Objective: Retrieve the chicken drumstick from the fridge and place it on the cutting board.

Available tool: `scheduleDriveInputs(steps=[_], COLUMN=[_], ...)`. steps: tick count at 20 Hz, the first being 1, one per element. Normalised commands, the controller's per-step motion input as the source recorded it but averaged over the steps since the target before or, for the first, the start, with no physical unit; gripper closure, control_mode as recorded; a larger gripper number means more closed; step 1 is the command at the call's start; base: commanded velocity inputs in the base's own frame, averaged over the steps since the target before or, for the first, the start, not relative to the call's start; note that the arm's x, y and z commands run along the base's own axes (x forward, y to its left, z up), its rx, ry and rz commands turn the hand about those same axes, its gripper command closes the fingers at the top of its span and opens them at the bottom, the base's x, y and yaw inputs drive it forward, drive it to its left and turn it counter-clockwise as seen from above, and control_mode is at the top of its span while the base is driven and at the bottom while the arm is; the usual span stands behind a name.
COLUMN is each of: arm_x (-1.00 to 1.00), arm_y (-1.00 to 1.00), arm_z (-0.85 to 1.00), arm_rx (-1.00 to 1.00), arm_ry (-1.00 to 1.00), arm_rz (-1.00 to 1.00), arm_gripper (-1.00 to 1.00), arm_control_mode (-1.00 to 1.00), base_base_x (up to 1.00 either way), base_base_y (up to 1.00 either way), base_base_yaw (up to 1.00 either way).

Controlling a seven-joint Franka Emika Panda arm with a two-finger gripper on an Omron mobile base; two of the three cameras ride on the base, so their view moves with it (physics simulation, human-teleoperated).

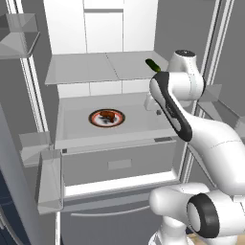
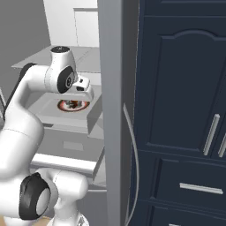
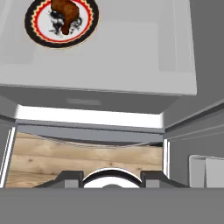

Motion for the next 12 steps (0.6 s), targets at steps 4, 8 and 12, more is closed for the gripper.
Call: scheduleDriveInputs(steps=[4,8,12], arm_x=[-0.02,0.00,0.00], arm_y=[0.00,0.04,0.16], arm_z=[-0.12,-0.33,-0.16], arm_rx=[0.00,0.00,0.00], arm_ry=[0.01,-0.09,-0.21], arm_rz=[0.00,-0.05,-0.10], arm_gripper=[-1.00,-1.00,-1.00], arm_control_mode=[-1.00,-1.00,-1.00], base_base_x=[0.00,0.00,0.00], base_base_y=[0.00,0.00,0.00], base_base_yaw=[0.00,0.00,0.00])
